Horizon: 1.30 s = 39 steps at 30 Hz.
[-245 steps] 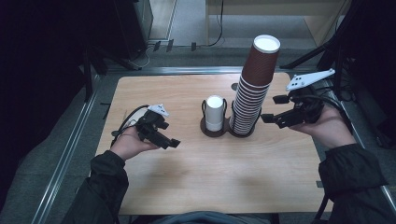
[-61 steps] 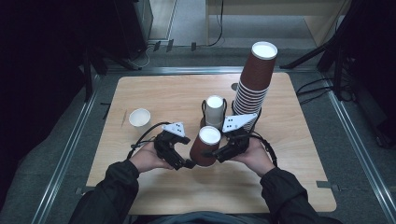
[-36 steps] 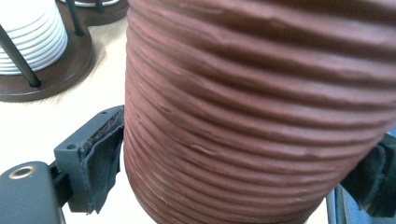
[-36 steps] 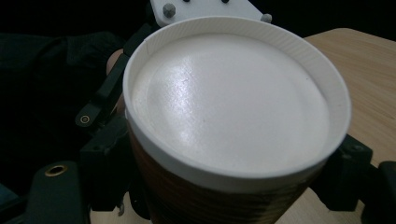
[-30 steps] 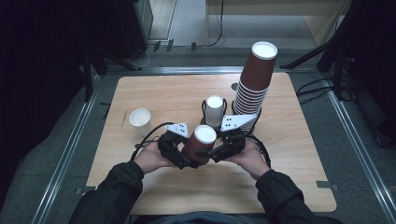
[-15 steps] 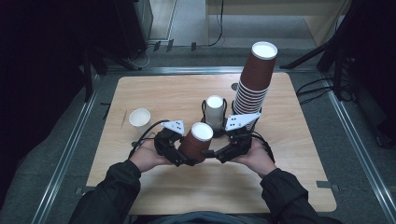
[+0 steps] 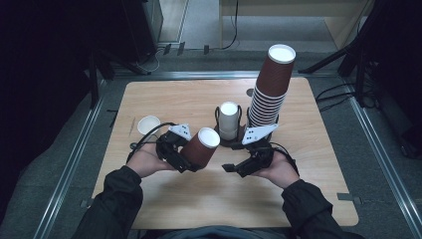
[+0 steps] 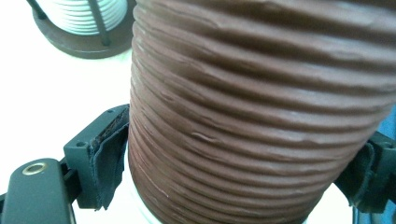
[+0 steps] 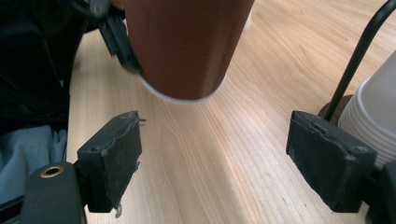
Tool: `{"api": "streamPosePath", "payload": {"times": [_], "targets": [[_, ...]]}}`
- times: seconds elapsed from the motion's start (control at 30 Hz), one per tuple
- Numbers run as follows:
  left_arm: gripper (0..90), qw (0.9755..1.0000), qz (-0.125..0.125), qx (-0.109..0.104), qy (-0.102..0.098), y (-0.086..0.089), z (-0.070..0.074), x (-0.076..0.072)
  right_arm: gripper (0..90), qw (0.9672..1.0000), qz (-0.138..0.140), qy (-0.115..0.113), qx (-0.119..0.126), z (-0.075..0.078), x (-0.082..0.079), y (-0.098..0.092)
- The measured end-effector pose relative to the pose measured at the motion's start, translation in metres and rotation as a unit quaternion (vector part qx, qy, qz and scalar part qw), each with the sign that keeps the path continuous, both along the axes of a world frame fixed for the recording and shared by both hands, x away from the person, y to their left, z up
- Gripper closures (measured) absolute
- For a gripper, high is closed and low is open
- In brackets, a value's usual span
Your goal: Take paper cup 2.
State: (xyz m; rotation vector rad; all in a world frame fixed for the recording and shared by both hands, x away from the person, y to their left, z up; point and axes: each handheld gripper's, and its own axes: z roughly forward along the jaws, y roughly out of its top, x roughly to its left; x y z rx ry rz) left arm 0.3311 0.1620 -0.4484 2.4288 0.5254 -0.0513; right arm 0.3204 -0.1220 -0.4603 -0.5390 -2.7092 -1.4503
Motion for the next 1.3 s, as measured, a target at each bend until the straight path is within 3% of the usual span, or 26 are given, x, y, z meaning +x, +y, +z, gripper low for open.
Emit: {"api": "streamPosePath", "payload": {"times": [0.23, 0.47, 0.6, 0.9, 1.17, 1.3], "targets": [[10.4, 0.9984, -0.013, 0.055, -0.011, -0.003, 0.004, 0.005, 18.6, 0.9997, -0.001, -0.002, -0.023, -0.005, 0.000, 0.001], [10.5, 0.9957, -0.034, 0.085, -0.011, -0.015, 0.007, 0.007, 18.9, 0.9995, -0.001, -0.003, -0.031, -0.007, 0.000, 0.001], [10.5, 0.9952, -0.037, 0.090, -0.009, -0.017, 0.008, 0.010, 19.0, 0.9995, 0.000, -0.003, -0.033, -0.007, 0.000, 0.000], [10.5, 0.9912, -0.045, 0.124, -0.012, -0.020, 0.002, 0.011, 20.0, 0.9995, 0.003, -0.003, -0.033, -0.008, 0.002, -0.001], [10.5, 0.9894, -0.048, 0.136, 0.014, -0.022, -0.006, 0.009, 20.0, 0.9996, 0.007, -0.004, -0.029, -0.006, 0.003, -0.001], [10.5, 0.9877, -0.056, 0.145, 0.015, -0.027, -0.008, 0.007, 20.0, 0.9996, 0.013, -0.004, -0.023, -0.006, 0.003, -0.001]]}}
